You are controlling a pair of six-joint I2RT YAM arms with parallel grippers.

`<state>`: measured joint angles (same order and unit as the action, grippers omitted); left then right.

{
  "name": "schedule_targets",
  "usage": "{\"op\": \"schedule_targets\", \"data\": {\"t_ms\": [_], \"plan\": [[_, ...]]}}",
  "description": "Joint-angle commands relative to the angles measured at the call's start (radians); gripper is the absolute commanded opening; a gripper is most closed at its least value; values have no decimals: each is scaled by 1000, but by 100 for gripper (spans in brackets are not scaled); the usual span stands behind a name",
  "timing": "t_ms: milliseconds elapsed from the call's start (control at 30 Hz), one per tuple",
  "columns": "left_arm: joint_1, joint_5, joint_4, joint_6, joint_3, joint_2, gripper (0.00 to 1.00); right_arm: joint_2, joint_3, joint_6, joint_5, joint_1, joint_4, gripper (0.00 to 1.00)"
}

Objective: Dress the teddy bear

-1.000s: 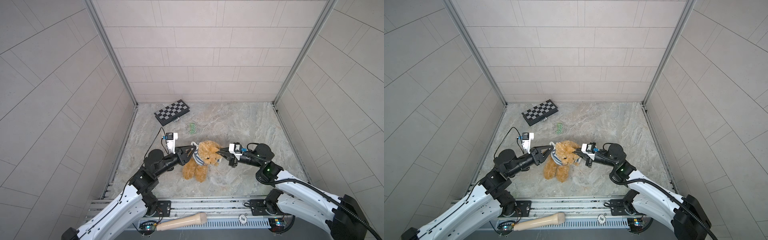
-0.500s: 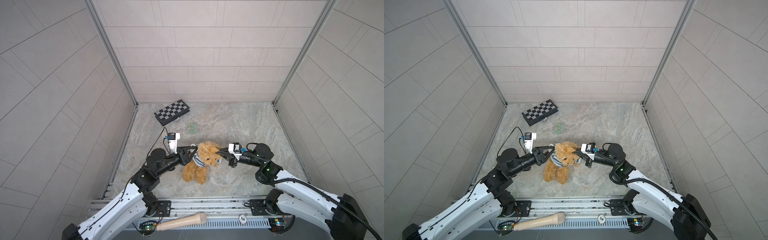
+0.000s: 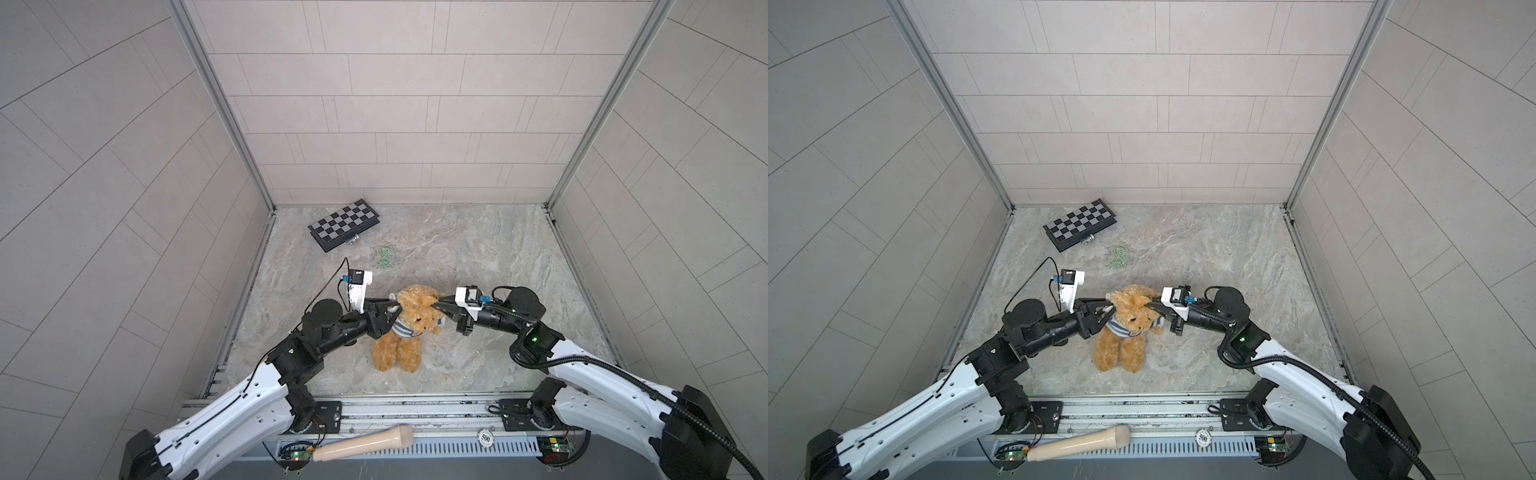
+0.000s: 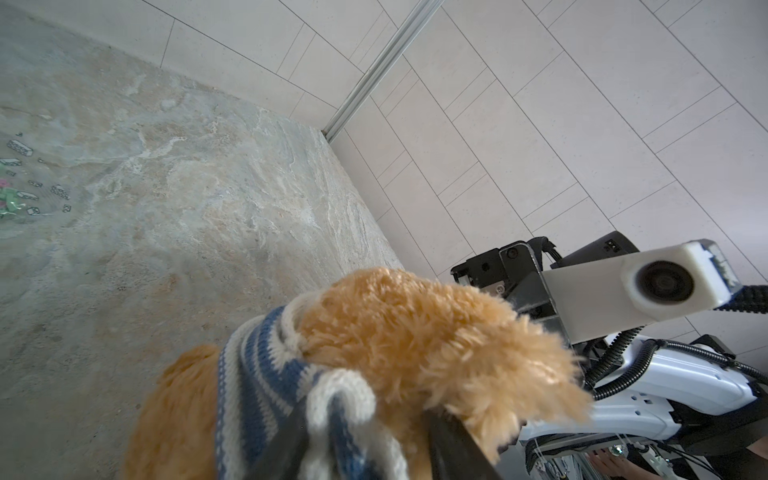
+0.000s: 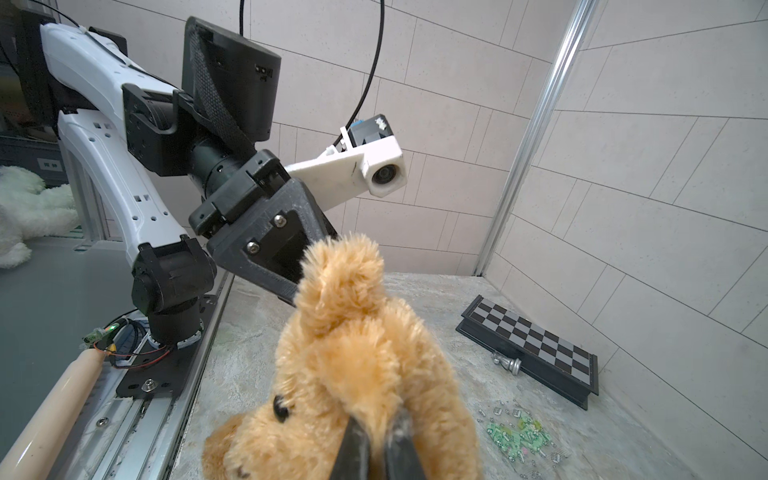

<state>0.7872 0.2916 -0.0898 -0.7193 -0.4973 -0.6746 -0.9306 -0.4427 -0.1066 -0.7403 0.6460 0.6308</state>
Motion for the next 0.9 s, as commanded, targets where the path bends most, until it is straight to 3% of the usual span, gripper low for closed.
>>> {"op": "schedule_targets", "data": {"t_ms": [0, 267, 600, 867], "plan": [[-20, -8, 137, 50, -54, 60, 50, 35, 5, -32, 2, 1, 44, 0], [-133, 29, 277, 20, -31, 144, 47, 39, 25, -38, 17, 1, 58, 0], [-135, 23, 348, 5, 9, 211, 29, 46, 39, -40, 33, 0, 73, 0], [-135, 45, 281, 6, 33, 152, 30, 37, 37, -31, 27, 0, 84, 0]]}}
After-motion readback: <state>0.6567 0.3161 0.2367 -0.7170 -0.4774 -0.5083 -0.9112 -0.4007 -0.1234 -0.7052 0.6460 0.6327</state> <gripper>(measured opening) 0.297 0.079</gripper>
